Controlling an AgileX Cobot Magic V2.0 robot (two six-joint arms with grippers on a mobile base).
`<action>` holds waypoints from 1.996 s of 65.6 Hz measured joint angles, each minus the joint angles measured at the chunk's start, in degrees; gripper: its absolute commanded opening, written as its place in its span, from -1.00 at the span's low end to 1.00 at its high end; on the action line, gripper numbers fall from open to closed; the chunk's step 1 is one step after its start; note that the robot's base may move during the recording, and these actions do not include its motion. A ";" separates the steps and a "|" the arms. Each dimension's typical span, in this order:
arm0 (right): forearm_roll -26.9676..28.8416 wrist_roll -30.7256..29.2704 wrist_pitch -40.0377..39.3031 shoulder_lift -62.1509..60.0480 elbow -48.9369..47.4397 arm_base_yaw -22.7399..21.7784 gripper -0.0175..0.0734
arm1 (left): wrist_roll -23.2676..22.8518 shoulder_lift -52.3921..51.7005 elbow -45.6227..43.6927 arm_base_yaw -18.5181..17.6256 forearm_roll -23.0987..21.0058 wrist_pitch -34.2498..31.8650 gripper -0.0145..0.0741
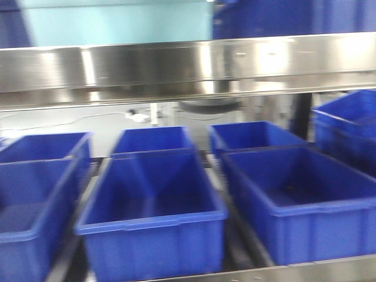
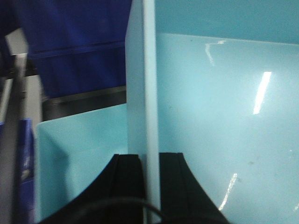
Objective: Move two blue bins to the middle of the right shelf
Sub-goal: 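Drive the base up to the shelf front, bin held above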
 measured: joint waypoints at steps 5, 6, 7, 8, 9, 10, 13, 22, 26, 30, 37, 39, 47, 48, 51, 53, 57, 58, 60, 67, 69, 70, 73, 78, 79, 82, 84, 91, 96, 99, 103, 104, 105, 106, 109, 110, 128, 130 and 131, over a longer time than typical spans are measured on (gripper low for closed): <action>0.00 0.00 0.00 0.00 0.00 0.00 -0.95 | 0.00 0.00 0.00 0.00 0.12 0.00 -0.92; 0.00 0.00 0.00 0.00 0.00 0.00 -0.95 | 0.00 0.00 0.00 0.00 0.12 0.00 -0.92; 0.00 0.00 0.00 0.00 0.00 0.00 -0.95 | 0.00 0.00 0.00 0.00 0.12 0.00 -0.92; 0.00 0.00 0.00 0.00 0.00 0.00 -0.95 | 0.00 0.00 0.00 0.00 0.12 0.00 -0.92; 0.00 0.00 0.00 0.00 0.00 0.00 -0.95 | 0.00 0.00 0.00 0.00 0.12 0.00 -0.92; 0.00 0.00 0.00 0.00 0.00 0.00 -0.95 | 0.00 0.00 0.00 0.00 0.12 0.00 -0.92; 0.00 0.00 0.00 0.00 0.00 0.00 -0.95 | 0.00 0.00 0.00 0.00 0.12 0.00 -0.92; 0.00 0.00 0.00 0.00 0.00 0.00 -0.95 | 0.00 0.00 0.00 0.00 0.12 0.00 -0.92; 0.00 0.00 0.10 0.00 0.00 0.00 -0.95 | 0.00 0.00 0.00 0.00 0.12 0.00 -0.92; 0.00 0.00 0.10 0.00 0.00 0.00 -0.95 | 0.00 0.00 0.00 0.00 0.12 0.00 -0.92; 0.00 0.00 0.10 0.00 0.00 0.00 -0.95 | 0.00 0.00 0.00 0.00 0.12 0.00 -0.92; 0.00 0.00 0.10 0.00 0.00 0.00 -0.95 | 0.00 0.00 0.00 0.00 0.12 0.00 -0.92; 0.00 0.00 0.10 0.00 0.00 0.00 -0.95 | 0.00 0.00 0.00 0.00 0.12 0.00 -0.92; 0.00 0.00 0.10 0.00 0.00 0.00 -0.95 | 0.00 0.00 0.00 0.00 0.12 0.00 -0.92; 0.00 0.00 0.10 0.00 0.00 0.00 -0.95 | 0.00 0.00 0.00 0.00 0.12 0.00 -0.92; 0.00 0.00 0.10 0.00 0.00 0.00 -0.95 | 0.00 0.00 0.00 0.00 0.12 0.00 -0.92; 0.11 0.00 0.10 0.00 0.00 0.00 -0.95 | 0.00 0.00 0.00 0.00 0.12 0.00 -0.92; 0.11 0.00 0.10 0.00 0.00 0.00 -0.95 | 0.00 0.00 0.00 0.00 0.12 0.00 -0.92; 0.11 0.00 0.10 0.00 0.00 0.00 -0.95 | 0.00 0.00 0.00 0.00 0.12 0.00 -0.92; 0.11 0.00 0.10 0.00 0.00 0.00 -0.95 | 0.00 0.00 0.00 0.00 0.12 0.00 -0.92; 0.11 0.00 0.10 0.00 0.00 0.00 -0.95 | 0.00 0.00 0.00 0.00 0.12 0.00 -0.92; 0.11 0.00 0.10 0.00 0.00 0.00 -0.95 | 0.00 0.00 0.00 0.00 0.12 0.00 -0.92; 0.11 0.00 0.10 0.00 0.00 0.00 -0.95 | 0.00 0.00 0.00 0.00 0.12 0.00 -0.92; 0.11 0.00 0.10 0.00 0.00 0.00 -0.95 | 0.00 0.00 0.00 0.00 0.12 0.00 -0.92; 0.11 0.00 0.10 0.00 0.00 0.00 -0.95 | 0.00 0.00 0.00 0.00 0.12 0.00 -0.92; 0.11 0.00 0.21 0.00 0.00 0.00 -0.95 | 0.00 0.00 0.00 0.00 0.12 0.00 -0.92; 0.11 0.00 0.21 0.00 0.00 0.00 -0.95 | 0.00 0.00 0.00 0.00 0.12 0.00 -0.92; 0.11 0.00 0.21 0.00 0.00 0.00 -0.95 | 0.00 0.00 0.00 0.00 0.12 -0.11 -0.92; 0.11 0.00 0.21 0.00 0.00 0.00 -0.95 | 0.00 0.00 0.00 0.00 0.12 -0.11 -0.92; 0.11 0.00 0.21 0.00 0.00 0.00 -0.95 | 0.00 0.00 0.00 0.00 0.12 -0.11 -0.92; 0.11 0.00 0.21 0.00 0.00 0.00 -0.95 | 0.00 0.00 0.00 0.00 0.12 -0.11 -0.92; 0.11 0.00 0.21 0.00 0.00 0.00 -0.95 | 0.00 0.00 0.00 0.00 0.12 -0.11 -0.92; 0.11 0.00 0.21 0.00 0.00 0.00 -0.95 | 0.00 0.00 0.00 0.00 0.12 -0.11 -0.92; 0.11 0.00 0.21 0.00 0.00 0.00 -0.95 | 0.00 0.00 0.00 0.00 0.12 -0.11 -0.92; 0.11 0.00 0.21 0.00 0.00 0.00 -0.95 | 0.00 0.00 0.00 0.00 0.12 -0.11 -0.92; 0.11 0.00 0.21 0.00 0.00 0.00 -0.95 | 0.00 0.00 0.00 0.00 0.12 -0.11 -0.92; 0.11 0.00 0.21 0.00 0.00 0.00 -0.95 | 0.00 0.00 0.00 0.00 0.12 -0.11 -0.92; 0.11 0.00 0.21 0.00 0.00 0.00 -0.95 | 0.00 0.00 0.00 0.00 0.12 -0.11 -0.92; 0.11 0.00 0.21 0.00 0.00 0.00 -0.95 | 0.00 0.00 0.00 0.00 0.12 -0.11 -0.92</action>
